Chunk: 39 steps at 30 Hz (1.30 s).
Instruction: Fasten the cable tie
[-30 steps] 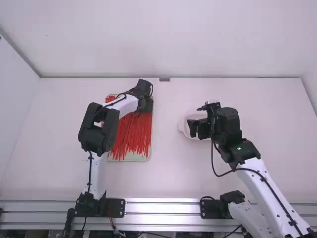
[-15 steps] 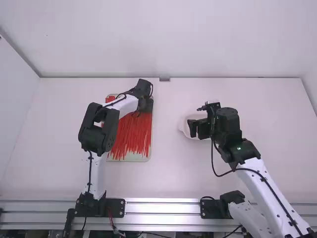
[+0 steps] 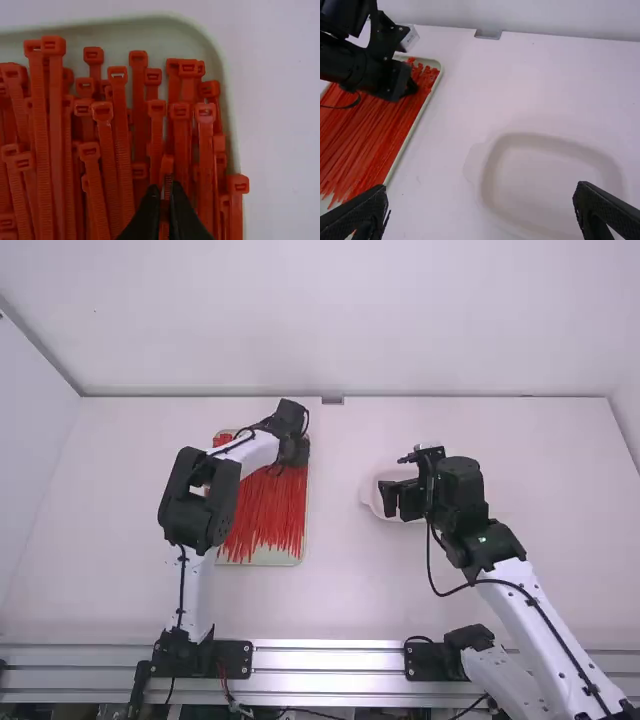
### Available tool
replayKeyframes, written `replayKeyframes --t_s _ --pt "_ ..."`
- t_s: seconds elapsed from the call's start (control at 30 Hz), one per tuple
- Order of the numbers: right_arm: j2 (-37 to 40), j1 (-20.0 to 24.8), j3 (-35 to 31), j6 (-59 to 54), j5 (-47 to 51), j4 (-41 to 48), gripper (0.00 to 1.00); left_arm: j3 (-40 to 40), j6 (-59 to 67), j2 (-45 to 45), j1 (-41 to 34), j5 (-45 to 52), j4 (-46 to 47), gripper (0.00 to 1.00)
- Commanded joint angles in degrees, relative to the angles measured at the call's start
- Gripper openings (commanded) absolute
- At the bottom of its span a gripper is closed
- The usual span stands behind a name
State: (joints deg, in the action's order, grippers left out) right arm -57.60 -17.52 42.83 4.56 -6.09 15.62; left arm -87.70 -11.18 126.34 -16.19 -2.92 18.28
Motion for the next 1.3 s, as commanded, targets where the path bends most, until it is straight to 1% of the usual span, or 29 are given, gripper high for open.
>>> replayKeyframes --t_s 0.0,0.2,0.6,0.8,1.0,1.13,1.27 --pt "-0.04 -0.11 -0.48 0.11 -0.11 -0.28 0.98 -0.85 -1.25 -3.72 -0.15 -2.73 1.44 0.02" --pt "-0.04 -0.11 -0.48 0.13 -0.13 -0.46 0.98 -0.85 -1.53 -8.41 -0.55 -7.23 4.96 0.02" --pt "-0.04 -0.11 -0.48 0.11 -0.11 -0.26 0.98 -0.83 -2.84 -19.82 -0.55 -7.93 10.86 0.02" --pt "-0.04 -0.11 -0.48 -0.07 -0.11 -0.26 0.98 -0.48 -2.25 -28.41 -0.92 -8.55 13.42 0.02" --pt "-0.04 -0.22 -0.48 -0.07 -0.09 -0.17 0.98 2.75 -1.86 -35.45 -0.48 -10.19 14.25 0.02" --pt "-0.04 -0.11 -0.48 -0.07 -0.37 -0.13 0.98 5.42 -1.90 -36.37 0.11 -10.19 13.73 0.02" --pt "-0.04 -0.68 -0.48 -0.07 -0.35 0.00 0.98 9.92 -1.97 -36.33 0.11 -10.03 9.97 0.02"
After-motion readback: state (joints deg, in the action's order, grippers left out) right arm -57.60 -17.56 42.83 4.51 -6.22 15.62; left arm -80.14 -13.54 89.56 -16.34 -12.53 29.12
